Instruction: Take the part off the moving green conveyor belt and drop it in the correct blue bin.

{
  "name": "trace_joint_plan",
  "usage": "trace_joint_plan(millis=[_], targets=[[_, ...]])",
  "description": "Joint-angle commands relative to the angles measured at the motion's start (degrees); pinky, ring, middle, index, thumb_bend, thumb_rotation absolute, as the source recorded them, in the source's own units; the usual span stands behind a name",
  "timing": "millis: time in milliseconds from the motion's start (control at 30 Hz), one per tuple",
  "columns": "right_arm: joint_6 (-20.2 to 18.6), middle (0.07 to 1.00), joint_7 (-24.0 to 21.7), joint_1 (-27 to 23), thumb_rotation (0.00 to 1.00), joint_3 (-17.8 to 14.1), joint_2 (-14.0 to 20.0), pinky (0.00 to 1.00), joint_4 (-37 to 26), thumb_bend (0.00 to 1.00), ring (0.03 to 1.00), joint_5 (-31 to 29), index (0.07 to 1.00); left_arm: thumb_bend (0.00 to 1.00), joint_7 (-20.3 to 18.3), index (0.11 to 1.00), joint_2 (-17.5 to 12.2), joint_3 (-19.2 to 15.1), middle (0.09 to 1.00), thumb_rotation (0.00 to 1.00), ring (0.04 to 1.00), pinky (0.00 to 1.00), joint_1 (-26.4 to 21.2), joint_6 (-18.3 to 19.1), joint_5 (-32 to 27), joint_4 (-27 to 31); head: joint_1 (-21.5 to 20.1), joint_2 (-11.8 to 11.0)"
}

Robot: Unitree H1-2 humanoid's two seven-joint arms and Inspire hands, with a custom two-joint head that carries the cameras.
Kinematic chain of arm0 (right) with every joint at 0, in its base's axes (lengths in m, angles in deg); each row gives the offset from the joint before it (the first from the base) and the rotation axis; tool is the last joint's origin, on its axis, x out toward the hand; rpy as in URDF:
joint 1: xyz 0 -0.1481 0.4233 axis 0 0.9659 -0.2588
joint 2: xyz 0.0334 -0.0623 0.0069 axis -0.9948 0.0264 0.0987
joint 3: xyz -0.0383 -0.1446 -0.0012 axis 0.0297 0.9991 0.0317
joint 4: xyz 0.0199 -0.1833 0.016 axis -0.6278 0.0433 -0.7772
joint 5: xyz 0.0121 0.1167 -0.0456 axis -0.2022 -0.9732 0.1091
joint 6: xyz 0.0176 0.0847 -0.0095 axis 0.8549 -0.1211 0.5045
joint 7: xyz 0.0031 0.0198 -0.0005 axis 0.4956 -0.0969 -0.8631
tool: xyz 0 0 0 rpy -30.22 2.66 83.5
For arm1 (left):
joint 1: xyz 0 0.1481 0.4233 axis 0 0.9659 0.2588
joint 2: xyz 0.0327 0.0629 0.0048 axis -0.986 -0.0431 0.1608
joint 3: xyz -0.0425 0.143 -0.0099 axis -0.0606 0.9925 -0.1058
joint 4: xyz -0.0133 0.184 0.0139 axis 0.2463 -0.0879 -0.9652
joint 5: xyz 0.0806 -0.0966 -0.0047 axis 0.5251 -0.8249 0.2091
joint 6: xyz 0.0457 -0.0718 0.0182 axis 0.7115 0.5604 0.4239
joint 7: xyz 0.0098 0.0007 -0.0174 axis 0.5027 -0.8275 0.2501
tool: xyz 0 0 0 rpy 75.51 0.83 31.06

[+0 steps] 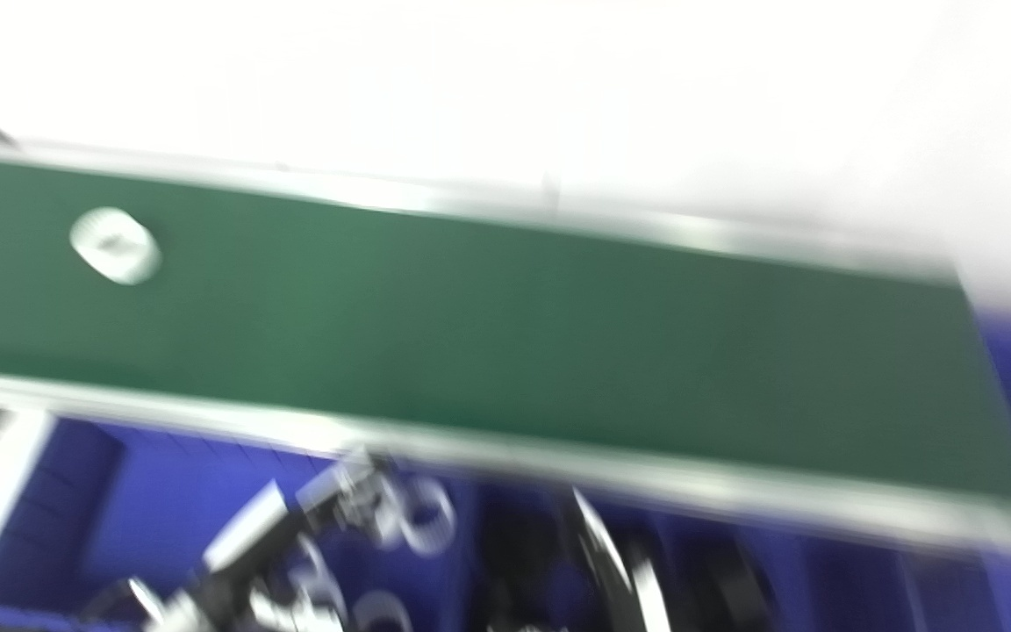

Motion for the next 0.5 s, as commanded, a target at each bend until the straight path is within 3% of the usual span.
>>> trace_joint_plan(millis=[0,133,267,433,467], targets=[[3.4,0.893,1.1,-0.3,0.43,0.3,0.2,0.79,-0.3,0.84,0.886,-1.3,0.902,0.85,1.9,0.921,-1.3,-1.2,0.939,0.18,0.845,0.71,-0.9,-2.0,-1.2,1.4,1.0,-0.7],[3.4,0.918,0.6,-1.0,0.42,0.7,0.6,0.84,0.5,0.84,0.920,-3.3,0.930,0.83,4.4,0.898,-2.6,-3.4,0.905,0.12,0.821,0.69,-3.0,-2.0,-0.8,2.4,2.2,-2.0],[3.4,0.928,0.6,-1.3,0.40,0.8,0.8,0.87,0.8,0.83,0.935,-3.9,0.938,0.82,8.3,0.906,-3.6,-4.4,0.905,0.11,0.826,0.70,-4.8,-2.0,1.1,4.2,2.8,-2.6],[3.4,0.923,1.5,-1.9,0.37,1.5,1.4,0.88,0.8,0.83,0.935,-4.7,0.935,0.82,8.5,0.892,-2.7,-6.2,0.911,0.09,0.832,0.70,-6.3,-2.0,-1.0,5.5,3.2,-3.1],[3.4,0.916,2.0,-2.1,0.36,1.8,1.7,0.87,0.9,0.82,0.926,-4.6,0.930,0.81,8.5,0.892,-2.5,-6.5,0.912,0.13,0.837,0.71,-6.5,-2.0,-1.1,5.7,3.2,-3.1]])
